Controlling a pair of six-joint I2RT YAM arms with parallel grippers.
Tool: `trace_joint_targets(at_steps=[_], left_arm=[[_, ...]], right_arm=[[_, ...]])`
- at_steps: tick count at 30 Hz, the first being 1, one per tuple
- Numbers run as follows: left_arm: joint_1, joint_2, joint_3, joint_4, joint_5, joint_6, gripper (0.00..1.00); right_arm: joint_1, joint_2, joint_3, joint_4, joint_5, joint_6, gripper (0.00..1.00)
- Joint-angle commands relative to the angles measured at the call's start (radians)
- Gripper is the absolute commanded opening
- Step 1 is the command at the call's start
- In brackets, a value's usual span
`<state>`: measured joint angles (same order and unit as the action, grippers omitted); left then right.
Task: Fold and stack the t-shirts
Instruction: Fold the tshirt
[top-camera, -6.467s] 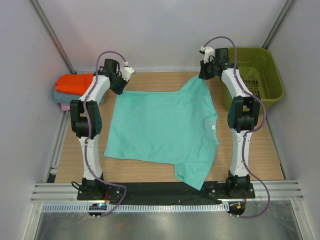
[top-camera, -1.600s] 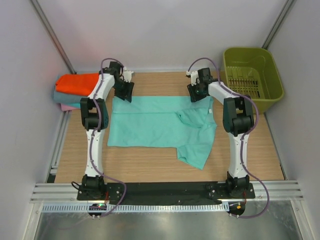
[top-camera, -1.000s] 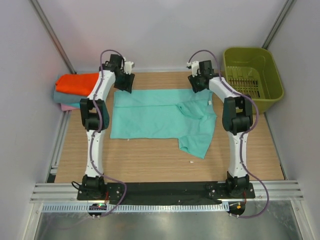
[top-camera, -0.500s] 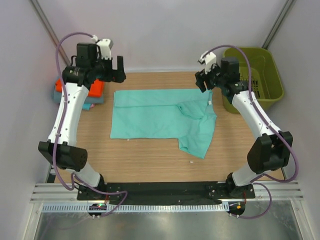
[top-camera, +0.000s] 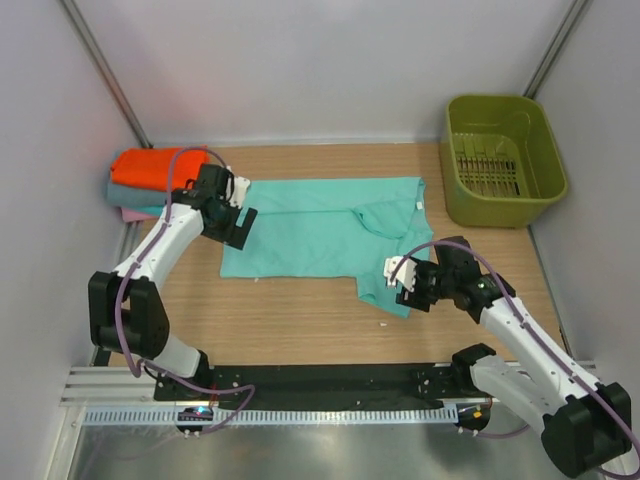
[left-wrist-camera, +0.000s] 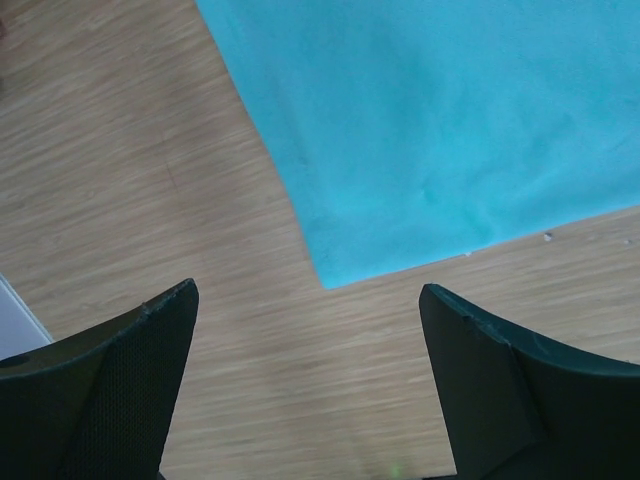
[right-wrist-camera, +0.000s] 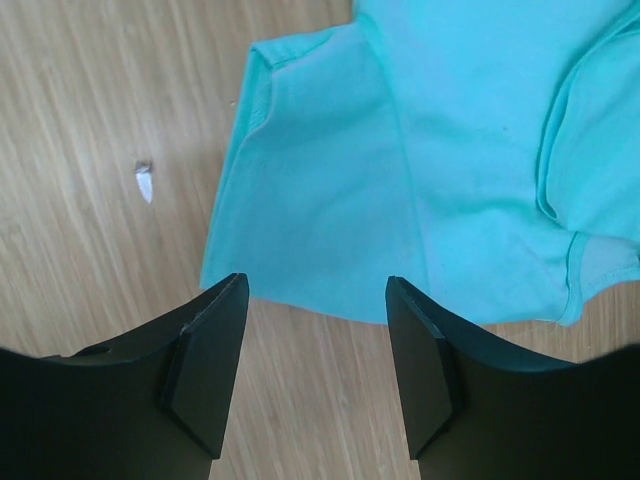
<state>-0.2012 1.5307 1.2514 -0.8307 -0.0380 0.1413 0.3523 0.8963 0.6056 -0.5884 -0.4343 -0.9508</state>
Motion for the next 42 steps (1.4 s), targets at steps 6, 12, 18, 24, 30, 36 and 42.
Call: trace_joint_targets(at_steps=[6, 12, 18, 24, 30, 36, 42], left_arm=[[0.0, -0.034, -0.073, 0.15, -0.076, 0.06, 0.85], [0.002, -0.02, -0.081, 0.145, -0.109, 0.072, 0.83], [0.002, 0.023, -0.055, 0.14, -0.143, 0.066, 0.83], [0.002, 0.062, -0.038, 0.125, -0.142, 0.058, 0.83], [0.002, 0.069, -0.035, 0.125, -0.157, 0.064, 0.83], [0.003, 0.075, -0.032, 0.127, -0.165, 0.066, 0.83], [0.003, 0.08, -0.033, 0.124, -0.158, 0.064, 0.83]], right_arm=[[0.014, -0.017, -0.059, -0.073, -0.067, -0.224, 0.57], [0.024, 0.065, -0.059, -0.12, -0.086, -0.376, 0.57], [0.03, 0.13, -0.052, -0.12, -0.08, -0.476, 0.58], [0.031, 0.188, -0.047, -0.122, -0.07, -0.545, 0.58], [0.04, 0.248, -0.052, -0.099, -0.055, -0.566, 0.56], [0.053, 0.289, -0.038, -0.093, -0.035, -0.549, 0.38], [0.056, 0.276, -0.038, -0.108, -0.018, -0.54, 0.21]])
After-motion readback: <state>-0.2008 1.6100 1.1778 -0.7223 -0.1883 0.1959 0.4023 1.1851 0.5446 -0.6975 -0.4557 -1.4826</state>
